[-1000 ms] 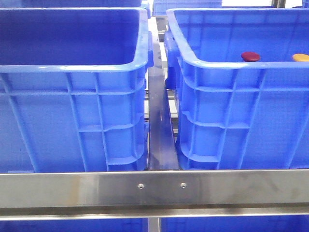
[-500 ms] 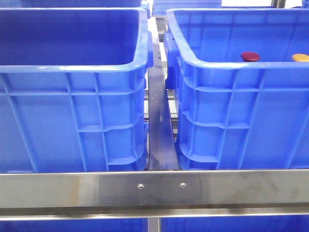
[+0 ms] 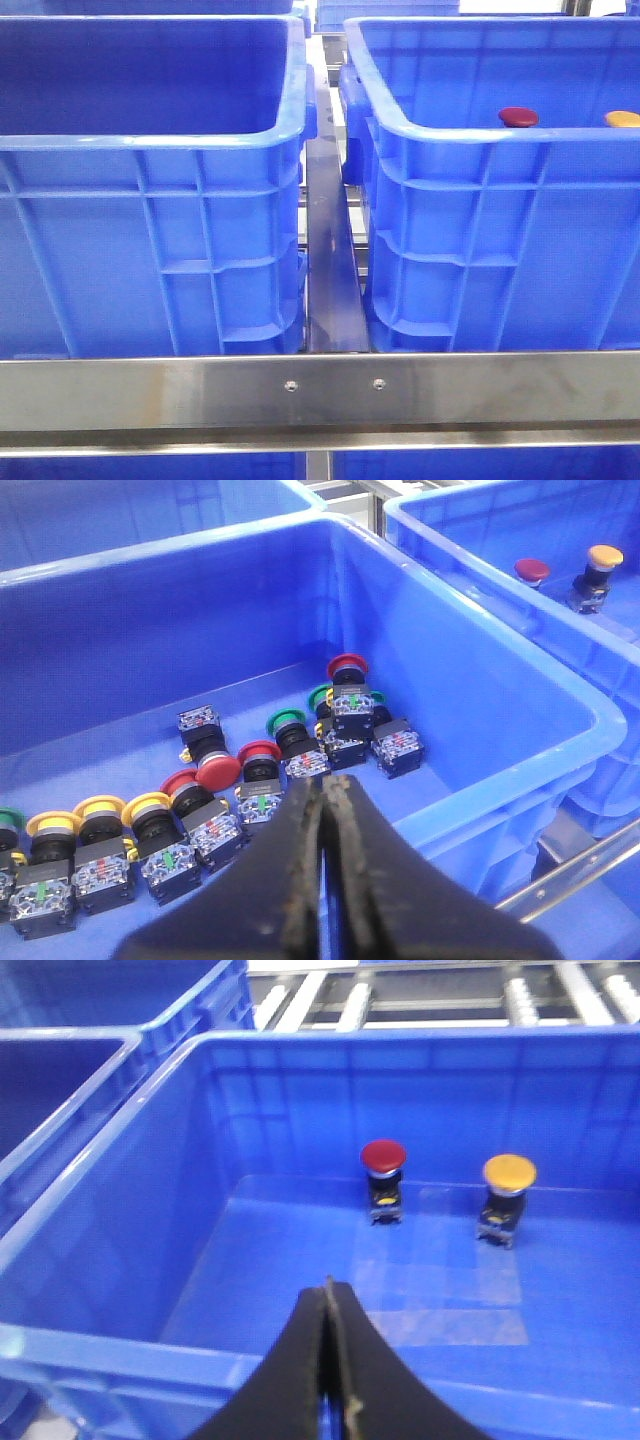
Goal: Pick red and yellow buttons and place in box
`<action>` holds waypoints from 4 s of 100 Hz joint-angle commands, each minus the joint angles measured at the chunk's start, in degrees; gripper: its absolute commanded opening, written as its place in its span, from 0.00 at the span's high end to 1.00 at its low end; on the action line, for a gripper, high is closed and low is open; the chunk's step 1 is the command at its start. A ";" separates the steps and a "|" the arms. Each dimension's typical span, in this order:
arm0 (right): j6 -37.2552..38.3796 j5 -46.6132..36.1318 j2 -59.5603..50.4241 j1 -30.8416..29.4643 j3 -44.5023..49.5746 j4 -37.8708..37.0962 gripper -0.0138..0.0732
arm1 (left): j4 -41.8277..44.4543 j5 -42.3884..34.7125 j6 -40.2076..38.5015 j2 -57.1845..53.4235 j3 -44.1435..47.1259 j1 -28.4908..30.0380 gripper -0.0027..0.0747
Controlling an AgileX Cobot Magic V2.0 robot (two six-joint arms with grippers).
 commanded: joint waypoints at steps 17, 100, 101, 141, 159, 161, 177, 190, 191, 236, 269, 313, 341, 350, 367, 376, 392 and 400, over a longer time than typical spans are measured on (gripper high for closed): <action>-0.68 1.35 0.04 0.06 -1.60 0.72 0.92 | -0.64 -3.52 -0.26 0.25 -1.66 0.12 0.99; -0.68 2.89 0.04 0.06 -1.60 0.72 0.92 | 28.21 -16.01 -28.28 -8.66 6.85 12.59 0.99; -0.68 2.94 0.04 0.06 -1.60 0.72 0.92 | 28.20 -16.20 -28.28 -9.13 7.08 12.90 0.99; -0.68 3.67 0.04 0.06 -1.60 0.72 0.92 | 26.34 -19.28 -28.28 -21.40 22.13 19.14 0.99; -0.68 3.60 0.14 0.06 -1.60 0.72 0.92 | 23.86 -19.28 -28.16 -26.14 28.26 19.14 0.99; -0.68 3.77 0.14 0.06 -1.60 0.72 0.92 | 23.86 -19.28 -28.16 -25.98 28.38 19.14 0.99; -0.68 4.74 0.14 0.06 -1.53 0.78 0.92 | 23.86 -18.50 -28.16 -26.27 28.38 19.19 0.99; -0.68 5.02 0.14 0.06 -1.53 0.78 0.92 | 23.86 -18.79 -28.16 -26.16 28.38 19.19 0.99; -0.68 5.02 0.14 0.06 -1.53 0.78 0.92 | 23.86 -18.93 -28.16 -26.16 28.38 19.19 0.99; -0.68 5.08 0.14 0.06 -1.53 0.78 0.92 | 23.86 -19.28 -28.16 -26.16 28.38 19.19 0.99; -0.68 5.08 0.14 0.06 -1.53 0.78 0.92 | 23.86 -19.28 -28.16 -26.16 28.38 19.19 0.99; -0.68 4.60 0.14 0.01 -1.53 0.78 0.92 | 23.86 -19.28 -28.16 -26.16 28.38 19.19 0.99; 5.40 -2.53 -0.65 -0.11 -1.50 -7.76 0.92 | 23.86 -19.28 -28.16 -26.16 28.38 19.19 0.99; 16.15 -4.31 -1.28 -0.11 -0.86 -19.60 0.92 | 23.86 -19.28 -28.16 -26.16 28.38 19.19 0.99; 40.06 -13.88 -3.52 -0.11 3.56 -42.70 0.92 | 23.86 -19.28 -28.16 -26.16 28.38 19.19 0.99; 50.98 -19.33 -5.37 -0.11 7.26 -52.60 0.92 | 23.86 -19.28 -28.16 -26.16 28.38 19.19 0.99; 60.15 -20.49 -10.39 -0.16 12.91 -63.22 0.92 | 23.86 -19.28 -28.16 -26.16 28.38 19.19 0.99; 60.48 -21.10 -14.08 -0.16 15.61 -63.56 0.92 | 23.86 -19.28 -28.16 -26.16 28.38 19.19 0.99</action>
